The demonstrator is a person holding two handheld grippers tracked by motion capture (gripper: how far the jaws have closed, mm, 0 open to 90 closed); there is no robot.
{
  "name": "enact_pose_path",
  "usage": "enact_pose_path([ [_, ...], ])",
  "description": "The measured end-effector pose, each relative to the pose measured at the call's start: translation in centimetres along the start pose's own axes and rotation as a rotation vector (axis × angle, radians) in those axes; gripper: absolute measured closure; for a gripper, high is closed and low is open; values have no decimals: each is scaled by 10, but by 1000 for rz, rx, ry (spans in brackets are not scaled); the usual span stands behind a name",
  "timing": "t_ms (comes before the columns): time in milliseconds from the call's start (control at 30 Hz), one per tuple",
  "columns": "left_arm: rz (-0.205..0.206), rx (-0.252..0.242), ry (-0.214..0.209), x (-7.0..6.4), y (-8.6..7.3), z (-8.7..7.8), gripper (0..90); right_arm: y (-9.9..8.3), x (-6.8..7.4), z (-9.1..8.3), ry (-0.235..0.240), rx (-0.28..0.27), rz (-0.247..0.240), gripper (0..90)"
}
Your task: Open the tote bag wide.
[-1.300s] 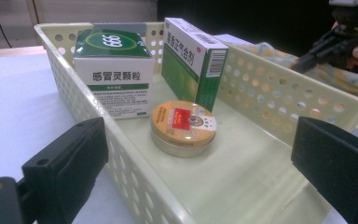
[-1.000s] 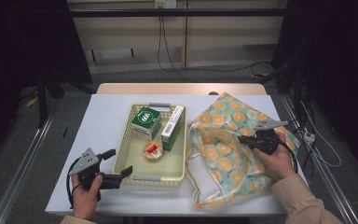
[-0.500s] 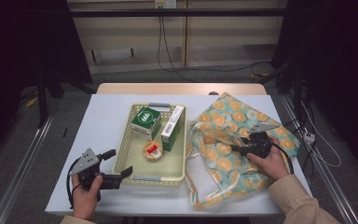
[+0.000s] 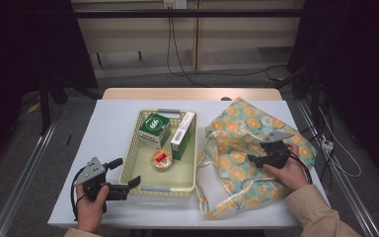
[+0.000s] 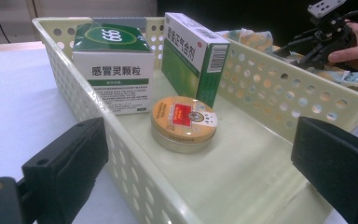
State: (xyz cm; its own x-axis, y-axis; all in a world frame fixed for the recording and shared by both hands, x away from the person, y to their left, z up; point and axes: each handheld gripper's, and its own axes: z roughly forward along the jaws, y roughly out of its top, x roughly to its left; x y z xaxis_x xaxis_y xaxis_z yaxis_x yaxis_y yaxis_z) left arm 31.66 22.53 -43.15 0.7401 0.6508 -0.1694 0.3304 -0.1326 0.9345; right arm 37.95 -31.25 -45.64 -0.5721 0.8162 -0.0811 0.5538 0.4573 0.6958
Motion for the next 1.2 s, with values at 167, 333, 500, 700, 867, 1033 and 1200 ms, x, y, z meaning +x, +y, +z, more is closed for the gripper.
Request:
enact_pose_path([
  [167, -2, -3, 2, 1, 0, 0, 37, 1, 9, -5, 26, 28, -43, 354],
  [333, 1, -3, 0, -1, 1, 0, 37, -1, 5, -3, 26, 23, -9, 281],
  [500, 4, 0, -2, -1, 1, 1, 38, -6, -4, -1, 88, -4, 46, 341],
  [700, 8, 1, -1, -2, 2, 1, 38, -3, -4, -1, 97, -2, 50, 622],
  [867, 8, 4, 1, -2, 2, 2, 38, -1, -3, 0, 96, 2, 27, 774],
  [1033, 8, -1, -4, -3, 4, 2, 38, 3, 0, 3, 76, 10, 16, 880],
  [1200, 10, -13, -6, -4, 7, 1, 36, 5, -1, 4, 69, 13, 55, 900],
])
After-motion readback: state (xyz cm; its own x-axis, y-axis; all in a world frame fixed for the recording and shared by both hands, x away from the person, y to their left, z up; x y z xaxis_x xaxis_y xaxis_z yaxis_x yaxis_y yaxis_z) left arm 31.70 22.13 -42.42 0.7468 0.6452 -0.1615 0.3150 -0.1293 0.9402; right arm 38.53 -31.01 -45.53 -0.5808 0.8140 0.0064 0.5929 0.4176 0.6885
